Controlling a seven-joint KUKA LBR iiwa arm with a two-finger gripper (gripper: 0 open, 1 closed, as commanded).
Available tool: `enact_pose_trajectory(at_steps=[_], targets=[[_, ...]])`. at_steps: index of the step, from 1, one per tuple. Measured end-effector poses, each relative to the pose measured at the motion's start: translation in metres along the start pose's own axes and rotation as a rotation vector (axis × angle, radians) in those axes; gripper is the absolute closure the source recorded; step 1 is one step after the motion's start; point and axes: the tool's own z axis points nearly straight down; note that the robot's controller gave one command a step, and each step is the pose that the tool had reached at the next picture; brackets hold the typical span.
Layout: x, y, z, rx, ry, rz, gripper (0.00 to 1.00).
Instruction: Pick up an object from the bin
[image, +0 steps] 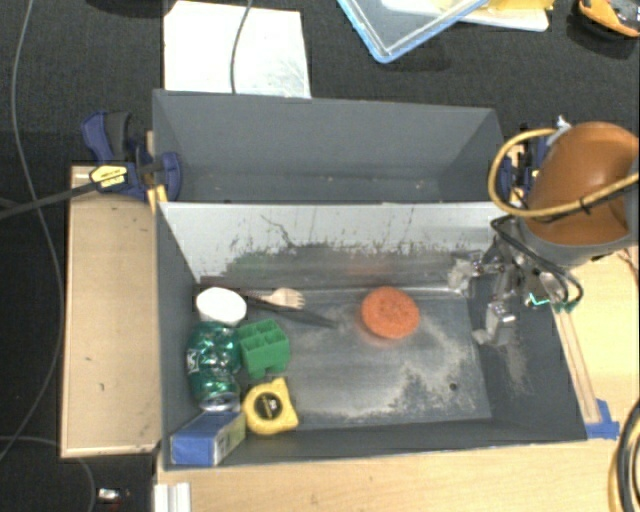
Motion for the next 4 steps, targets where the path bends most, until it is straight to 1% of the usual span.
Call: enact_pose_trajectory(at_steps=[1, 2, 3, 4], targets=[[-0.002, 0.02, -0.013, 0.0, -0.006, -0.072, 0.0], [0.012, 0.053, -0.001, 0.001, -0.009, 0.136, 0.0], [-0.011, 0.101, 0.017, 0.001, -0.011, 0.097, 0.0], [0.001, 0.113, 0.016, -0.001, -0.007, 0.072, 0.0]])
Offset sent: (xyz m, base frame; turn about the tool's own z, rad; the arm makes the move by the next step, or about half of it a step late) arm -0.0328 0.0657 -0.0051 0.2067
